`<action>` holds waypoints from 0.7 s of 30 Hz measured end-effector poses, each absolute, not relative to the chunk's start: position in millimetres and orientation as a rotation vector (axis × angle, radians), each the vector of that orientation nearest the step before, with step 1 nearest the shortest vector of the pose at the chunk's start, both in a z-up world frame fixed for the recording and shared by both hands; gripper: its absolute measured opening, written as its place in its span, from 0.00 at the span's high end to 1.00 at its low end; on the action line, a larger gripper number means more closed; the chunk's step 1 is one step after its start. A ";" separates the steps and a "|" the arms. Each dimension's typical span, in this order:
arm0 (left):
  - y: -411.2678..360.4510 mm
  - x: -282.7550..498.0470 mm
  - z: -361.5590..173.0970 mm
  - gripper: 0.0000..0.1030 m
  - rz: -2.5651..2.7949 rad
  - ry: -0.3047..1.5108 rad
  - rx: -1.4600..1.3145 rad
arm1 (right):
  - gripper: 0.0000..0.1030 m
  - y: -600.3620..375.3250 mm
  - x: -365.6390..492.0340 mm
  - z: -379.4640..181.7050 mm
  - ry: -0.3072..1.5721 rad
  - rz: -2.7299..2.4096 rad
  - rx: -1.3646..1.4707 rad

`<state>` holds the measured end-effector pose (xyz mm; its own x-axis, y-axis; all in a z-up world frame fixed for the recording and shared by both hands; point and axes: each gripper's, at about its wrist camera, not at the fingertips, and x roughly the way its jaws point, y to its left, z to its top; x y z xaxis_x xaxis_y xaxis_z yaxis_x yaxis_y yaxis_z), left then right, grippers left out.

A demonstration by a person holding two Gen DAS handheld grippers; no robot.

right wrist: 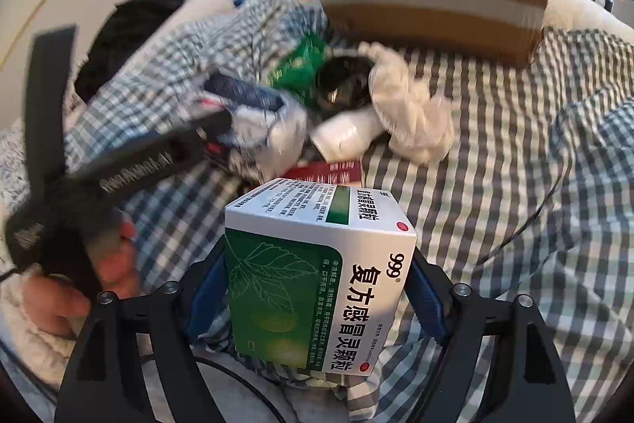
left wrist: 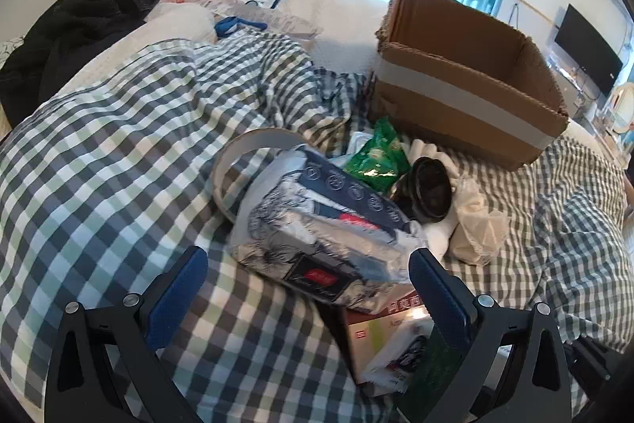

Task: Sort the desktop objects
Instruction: 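Grasp the green-white medicine box with the right tool, then grasp the floral tissue pack with the left tool while the right tool holds the medicine box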

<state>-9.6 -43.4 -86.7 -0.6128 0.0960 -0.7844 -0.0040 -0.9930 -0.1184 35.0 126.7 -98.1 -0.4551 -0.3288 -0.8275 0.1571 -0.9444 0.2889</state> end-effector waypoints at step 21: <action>10.8 -41.7 -122.9 0.07 2.673 0.244 -1.300 | 0.22 183.7 35.0 -94.8 -0.392 -2.537 1.400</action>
<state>-41.7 10.8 -122.9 -0.6096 0.0709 -0.7896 -0.2130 -0.9740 0.0769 35.0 183.7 -94.8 -0.5233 -0.3140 -0.7922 0.0600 -0.9409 0.3333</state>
